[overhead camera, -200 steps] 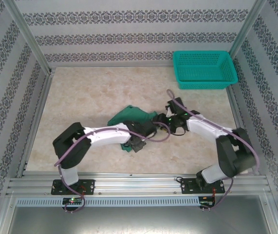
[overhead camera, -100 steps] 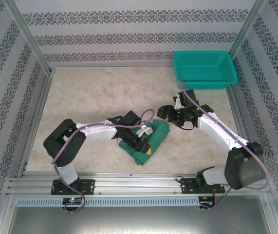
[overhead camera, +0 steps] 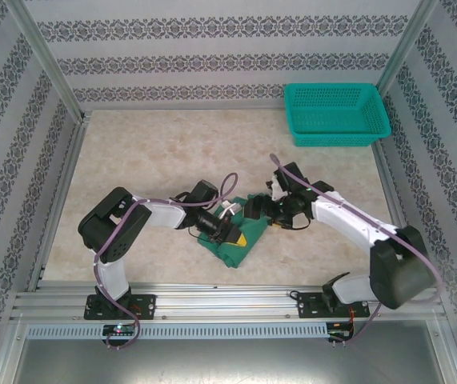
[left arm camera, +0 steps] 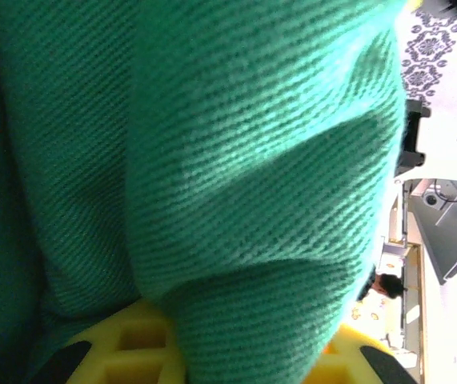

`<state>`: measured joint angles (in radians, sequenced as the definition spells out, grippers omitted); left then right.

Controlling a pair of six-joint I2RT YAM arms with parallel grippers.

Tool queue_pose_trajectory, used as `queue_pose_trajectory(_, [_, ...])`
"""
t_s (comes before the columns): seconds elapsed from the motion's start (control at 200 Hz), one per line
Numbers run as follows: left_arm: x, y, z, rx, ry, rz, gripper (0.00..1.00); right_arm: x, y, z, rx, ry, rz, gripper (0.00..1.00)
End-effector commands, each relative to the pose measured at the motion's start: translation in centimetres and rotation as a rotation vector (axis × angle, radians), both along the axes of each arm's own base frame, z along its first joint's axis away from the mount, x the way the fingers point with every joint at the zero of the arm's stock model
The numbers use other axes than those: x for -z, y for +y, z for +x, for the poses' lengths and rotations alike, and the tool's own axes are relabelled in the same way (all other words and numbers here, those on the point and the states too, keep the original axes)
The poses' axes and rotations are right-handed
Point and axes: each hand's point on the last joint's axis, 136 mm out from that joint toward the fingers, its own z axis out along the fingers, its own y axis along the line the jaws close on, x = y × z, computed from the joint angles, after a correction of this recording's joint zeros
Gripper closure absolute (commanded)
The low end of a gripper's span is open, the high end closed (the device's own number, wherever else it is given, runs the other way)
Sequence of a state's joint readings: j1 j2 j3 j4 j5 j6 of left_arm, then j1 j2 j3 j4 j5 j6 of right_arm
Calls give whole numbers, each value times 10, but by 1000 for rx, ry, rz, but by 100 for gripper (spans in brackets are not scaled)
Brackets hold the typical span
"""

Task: Roll up the long pants

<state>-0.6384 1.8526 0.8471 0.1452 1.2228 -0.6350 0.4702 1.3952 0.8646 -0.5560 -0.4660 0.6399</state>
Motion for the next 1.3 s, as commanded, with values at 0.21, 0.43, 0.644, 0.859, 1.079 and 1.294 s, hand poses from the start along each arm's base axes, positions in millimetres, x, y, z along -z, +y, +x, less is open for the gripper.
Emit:
queue_pose_trajectory(0.21, [19,16,11,-91,82,48,100,52,2,-1,6,72,-43,9])
queue_pose_trajectory(0.43, [25,23,13,-84,63,109,100,90,2,3,27,127,-53,93])
queue_pose_trajectory(0.644, [18,73,50,-126,-332,541,82,91,-26,1,151,114,-86,100])
queue_pose_trajectory(0.859, [-35,129,88,-300,-807,891,69,73,-46,-9,224,85,-117,100])
queue_pose_trajectory(1.079, [-78,81,45,-104,-1264,898,56,62,-47,-16,251,74,-132,100])
queue_pose_trajectory(1.294, [-52,14,4,252,-1478,994,47,67,-37,-16,233,85,-117,100])
